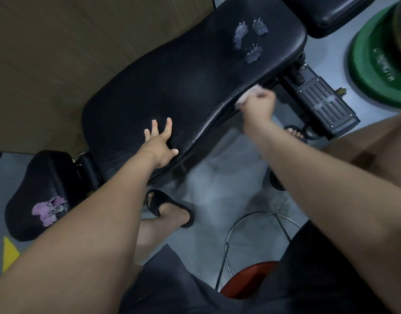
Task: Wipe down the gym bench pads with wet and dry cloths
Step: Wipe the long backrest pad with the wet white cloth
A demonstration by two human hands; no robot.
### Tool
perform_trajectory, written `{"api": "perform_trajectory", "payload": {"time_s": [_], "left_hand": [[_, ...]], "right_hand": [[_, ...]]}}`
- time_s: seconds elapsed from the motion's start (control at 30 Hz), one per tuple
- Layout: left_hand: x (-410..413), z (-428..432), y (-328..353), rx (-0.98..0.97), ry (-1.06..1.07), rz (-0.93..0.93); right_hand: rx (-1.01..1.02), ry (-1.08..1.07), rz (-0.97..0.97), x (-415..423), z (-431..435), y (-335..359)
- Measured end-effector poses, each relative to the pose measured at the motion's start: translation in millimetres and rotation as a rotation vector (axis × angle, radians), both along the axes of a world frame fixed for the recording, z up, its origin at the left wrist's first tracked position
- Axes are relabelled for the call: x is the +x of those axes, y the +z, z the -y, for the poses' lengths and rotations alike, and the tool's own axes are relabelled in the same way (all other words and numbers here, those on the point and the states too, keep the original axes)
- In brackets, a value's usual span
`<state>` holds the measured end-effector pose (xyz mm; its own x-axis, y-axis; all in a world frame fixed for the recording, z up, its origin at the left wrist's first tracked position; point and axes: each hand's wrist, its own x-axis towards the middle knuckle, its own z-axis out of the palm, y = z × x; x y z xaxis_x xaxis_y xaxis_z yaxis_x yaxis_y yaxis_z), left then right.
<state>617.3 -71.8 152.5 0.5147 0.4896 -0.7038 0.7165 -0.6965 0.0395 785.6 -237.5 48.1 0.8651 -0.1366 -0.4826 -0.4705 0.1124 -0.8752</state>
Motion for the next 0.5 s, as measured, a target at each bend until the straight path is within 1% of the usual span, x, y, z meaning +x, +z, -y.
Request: {"api": "perform_trajectory", "payload": {"time_s": [0.03, 0.1, 0.13, 0.23, 0.27, 0.33, 0.4, 0.43, 0.5], "left_hand": [[0.1, 0.2, 0.3, 0.002, 0.001, -0.002], [1.9, 1.7, 1.6, -0.003, 0.008, -0.004], [3.3, 2.7, 2.9, -0.005, 0.013, -0.005], [8.4, 6.5, 7.7, 0.012, 0.024, -0.035], [11.1, 8.0, 9.9, 0.019, 0.027, -0.048], [19.1, 11.4, 14.7, 0.028, 0.036, -0.066], [30.0, 17.1, 18.6, 0.062, 0.034, -0.064], [36.0, 21.2, 19.6, 0.086, 0.027, -0.049], [50.6, 30.7, 19.7, 0.108, 0.008, 0.020]], "right_hand": [[0.006, -0.026, -0.052, 14.6, 7.4, 0.7], [-0.009, -0.034, -0.106, 11.7, 6.9, -3.7], [-0.031, -0.001, -0.089, -3.9, -1.8, -4.4], [-0.034, 0.197, -0.056, -61.4, -30.1, -9.9], [-0.030, 0.231, -0.059, -67.7, -32.4, -9.0], [-0.045, 0.171, -0.061, -46.6, -23.9, -1.3], [-0.076, 0.014, -0.059, -4.1, -6.4, 7.2], [-0.072, -0.058, -0.068, 15.7, 4.9, 11.1], [-0.048, -0.132, -0.090, 35.3, 22.6, 20.0]]}}
